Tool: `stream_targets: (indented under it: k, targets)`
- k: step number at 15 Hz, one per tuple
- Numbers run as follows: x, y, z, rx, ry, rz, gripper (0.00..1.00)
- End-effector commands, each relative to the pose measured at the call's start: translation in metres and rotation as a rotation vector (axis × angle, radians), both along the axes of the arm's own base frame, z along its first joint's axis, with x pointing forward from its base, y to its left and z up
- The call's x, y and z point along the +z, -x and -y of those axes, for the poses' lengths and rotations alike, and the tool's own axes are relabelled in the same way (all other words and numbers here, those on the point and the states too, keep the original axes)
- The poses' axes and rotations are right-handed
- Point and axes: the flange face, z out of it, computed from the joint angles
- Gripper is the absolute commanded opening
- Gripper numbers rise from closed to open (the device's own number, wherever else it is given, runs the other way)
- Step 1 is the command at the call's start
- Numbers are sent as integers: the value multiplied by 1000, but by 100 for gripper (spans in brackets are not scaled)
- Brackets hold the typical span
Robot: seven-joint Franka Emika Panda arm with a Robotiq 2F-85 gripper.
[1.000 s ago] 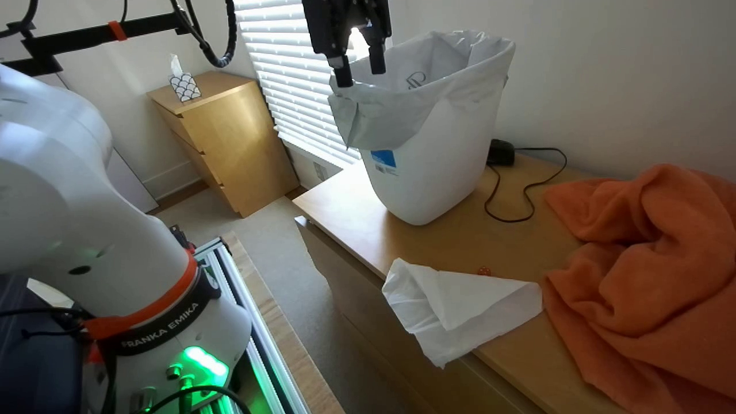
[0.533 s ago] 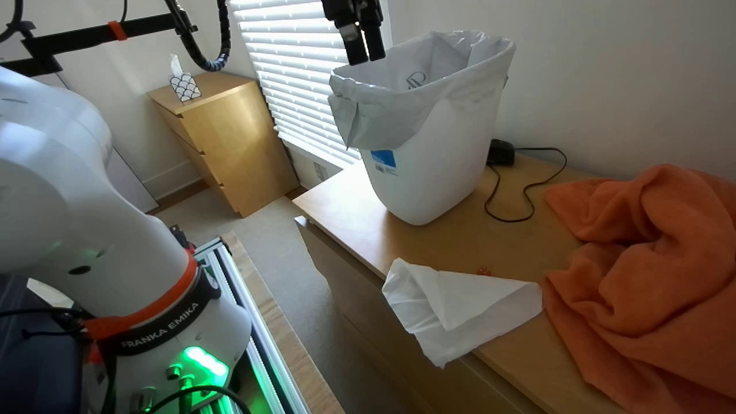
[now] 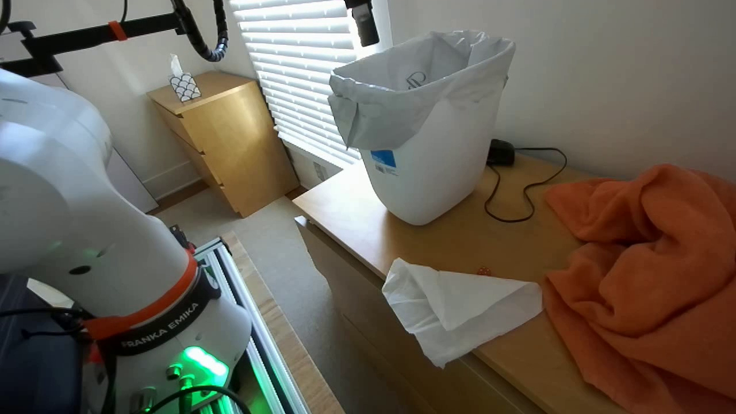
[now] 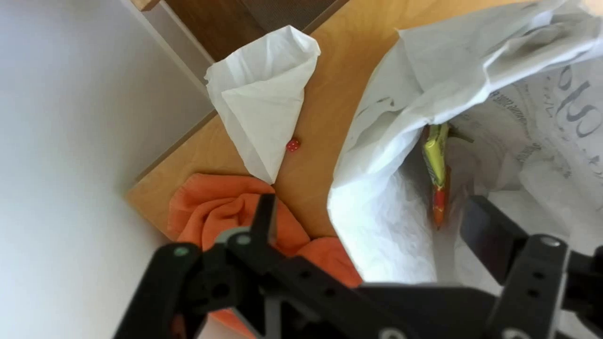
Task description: Turn the waste bin on the counter top clockwise once
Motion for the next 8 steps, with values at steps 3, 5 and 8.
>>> stream_targets:
  k: [3,5,8]
  targets:
    - [-3,2,2,36,-76,2,100]
    - [-14,-2,-1,54,-85,-30,100]
    - [-9,-3,-1,40,-66,-26,100]
